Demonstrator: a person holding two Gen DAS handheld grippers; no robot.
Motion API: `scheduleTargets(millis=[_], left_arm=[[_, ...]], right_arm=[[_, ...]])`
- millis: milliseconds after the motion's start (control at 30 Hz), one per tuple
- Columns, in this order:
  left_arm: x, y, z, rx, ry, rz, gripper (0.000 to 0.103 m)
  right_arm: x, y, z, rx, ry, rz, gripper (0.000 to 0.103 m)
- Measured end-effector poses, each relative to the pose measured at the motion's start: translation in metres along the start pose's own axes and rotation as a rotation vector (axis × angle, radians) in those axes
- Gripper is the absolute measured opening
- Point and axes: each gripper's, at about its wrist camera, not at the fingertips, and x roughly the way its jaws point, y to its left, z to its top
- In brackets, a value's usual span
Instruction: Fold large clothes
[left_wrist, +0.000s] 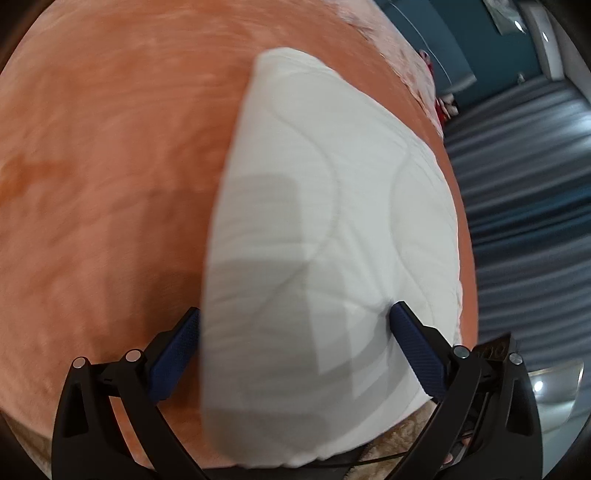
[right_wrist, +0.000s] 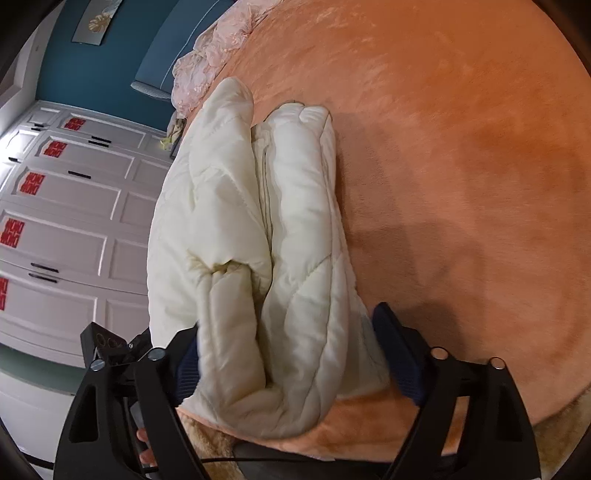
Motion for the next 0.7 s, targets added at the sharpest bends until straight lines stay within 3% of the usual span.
scheduleTargets(millis=[167,233,300,367,500,700], left_arm=[[0.006,-0.015,0.003,0.04,-0.019,0.043,0.098],[0.003,-0.025,0.002,0.071,-0.046,0.068,0.092],[-0.006,-0.039,0.0,0.135,-0.087,0.109,0.082],[-0.018,-0.054,0.0,0.203,-0.124,0.145,0.072],[-0.048,-0.088,0.003,0.338,-0.216,0.175,0.059],[-0.106,-0.142,0.012,0.484,-0.377,0.167,0.057]], right_arm=[[0.012,0.007,0.006,-0.012,-0.007,0.009,0.082],[0.014,0.014,0.011,-0.034,-0.01,0.003,0.068],[0.008,0.028,0.012,-0.101,-0.039,-0.024,0.045],[-0.001,0.048,0.011,-0.185,-0.074,-0.058,0.036],[-0.029,0.089,0.008,-0.322,-0.173,-0.106,0.032],[-0.073,0.149,0.011,-0.476,-0.334,-0.114,0.031]])
